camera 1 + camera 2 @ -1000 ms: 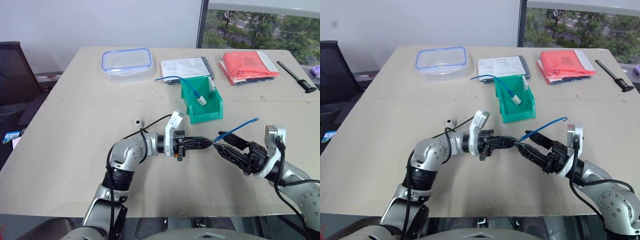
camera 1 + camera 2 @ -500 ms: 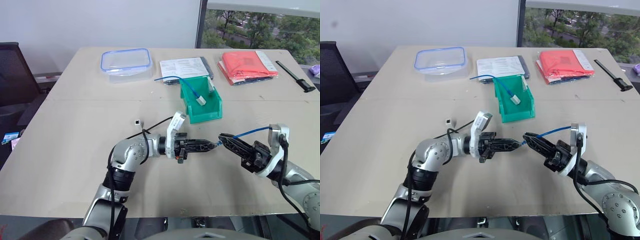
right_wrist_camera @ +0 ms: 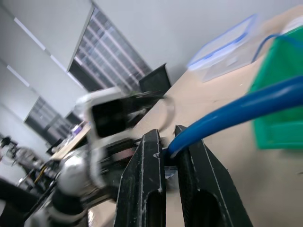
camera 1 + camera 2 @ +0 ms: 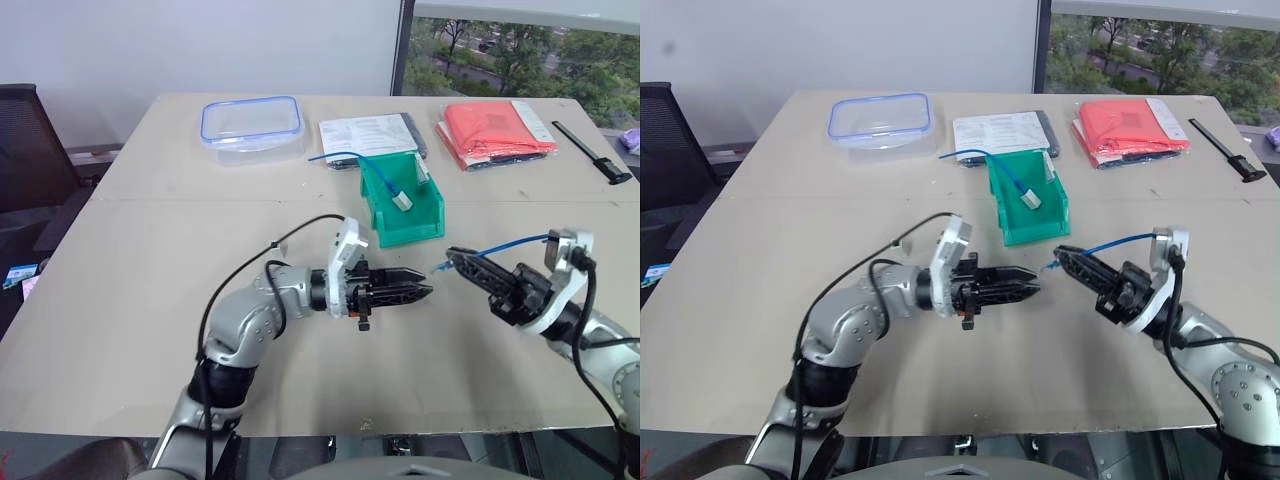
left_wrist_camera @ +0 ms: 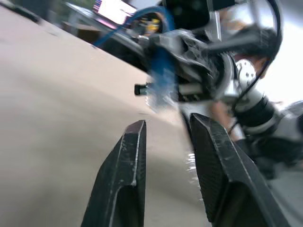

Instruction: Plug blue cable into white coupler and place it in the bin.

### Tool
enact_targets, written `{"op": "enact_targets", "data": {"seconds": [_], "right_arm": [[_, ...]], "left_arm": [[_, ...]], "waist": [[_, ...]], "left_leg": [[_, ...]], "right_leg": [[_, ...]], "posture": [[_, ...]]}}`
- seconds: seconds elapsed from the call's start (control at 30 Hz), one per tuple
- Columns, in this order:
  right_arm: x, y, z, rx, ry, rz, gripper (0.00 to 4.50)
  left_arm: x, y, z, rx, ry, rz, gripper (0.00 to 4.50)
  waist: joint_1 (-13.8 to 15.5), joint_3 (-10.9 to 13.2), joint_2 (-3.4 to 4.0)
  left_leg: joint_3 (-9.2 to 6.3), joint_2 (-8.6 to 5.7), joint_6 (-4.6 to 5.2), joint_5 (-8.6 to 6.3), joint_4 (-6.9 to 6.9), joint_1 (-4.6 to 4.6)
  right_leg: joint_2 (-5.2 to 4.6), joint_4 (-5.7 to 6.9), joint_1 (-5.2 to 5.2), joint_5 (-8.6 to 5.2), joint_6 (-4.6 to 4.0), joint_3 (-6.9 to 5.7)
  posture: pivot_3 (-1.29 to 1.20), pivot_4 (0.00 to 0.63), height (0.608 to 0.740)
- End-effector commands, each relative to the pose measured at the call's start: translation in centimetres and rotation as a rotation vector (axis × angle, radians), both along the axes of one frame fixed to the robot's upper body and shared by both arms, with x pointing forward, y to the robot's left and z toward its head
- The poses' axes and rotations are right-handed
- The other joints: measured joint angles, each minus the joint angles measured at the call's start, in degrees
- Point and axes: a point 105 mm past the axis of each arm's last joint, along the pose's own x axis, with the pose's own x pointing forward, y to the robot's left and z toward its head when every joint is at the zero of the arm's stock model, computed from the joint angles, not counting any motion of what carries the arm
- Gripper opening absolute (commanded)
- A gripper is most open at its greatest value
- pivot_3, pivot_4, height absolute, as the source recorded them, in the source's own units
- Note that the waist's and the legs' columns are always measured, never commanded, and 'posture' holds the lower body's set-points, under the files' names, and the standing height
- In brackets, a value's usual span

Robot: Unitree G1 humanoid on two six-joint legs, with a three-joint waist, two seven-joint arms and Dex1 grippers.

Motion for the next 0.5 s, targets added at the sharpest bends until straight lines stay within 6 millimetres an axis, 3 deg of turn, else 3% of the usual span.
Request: {"op": "enact_targets", "data": {"seconds": [0.03, 0.17, 0.3, 0.4, 0.5], "right_arm": [[0.5, -1.2, 1.6, 0.045, -0.057, -0.017, 0.0], [1.4, -1.7, 1.6, 0.048, -0.05, -0.023, 0.0], [1.9, -1.4, 1.3, 0.05, -0.038, 0.008, 0.0], [2.1, -0.9, 1.1, 0.033, -0.036, 0.034, 0.0], [2.3, -0.9, 1.1, 0.035, -0.038, 0.033, 0.0]], "left_arm": [[-0.2, 2.1, 4.1, -0.071, -0.208, 0.212, 1.56], [0.5, 5.6, 5.1, -0.034, -0.342, 0.543, 1.56], [1.6, 9.4, 4.7, 0.016, -0.39, 0.872, 1.56], [1.8, 13.0, 2.4, 0.146, -0.422, 1.121, 1.56], [0.9, 14.2, -1.8, 0.229, -0.318, 1.214, 1.56]], "waist": [[0.0, 0.0, 0.0], [0.0, 0.0, 0.01], [0.1, 0.0, 0.01], [0.0, 0.0, 0.01], [-0.1, 0.0, 0.01]], "left_leg": [[-0.01, 0.0, 0.0, 0.0, 0.0, 0.0], [0.06, 0.01, 0.0, 0.0, -0.05, 0.04], [0.06, 0.01, 0.0, 0.0, -0.07, 0.04], [0.09, 0.0, 0.0, 0.0, -0.07, 0.04], [0.17, 0.0, 0.0, -0.01, -0.18, 0.05]], "right_leg": [[-0.01, 0.0, 0.0, 0.0, 0.01, 0.0], [0.05, -0.02, 0.0, -0.02, 0.06, 0.06], [0.12, -0.02, 0.01, 0.0, 0.03, 0.03], [0.12, -0.06, 0.01, -0.02, 0.06, 0.03], [-0.03, -0.17, -0.01, 0.01, 0.02, 0.11]], "posture": [[0.0, 0.15, 0.736], [0.0, 0.15, 0.736], [0.0, 0.15, 0.736], [0.0, 0.15, 0.736], [0.0, 0.15, 0.736]]}}
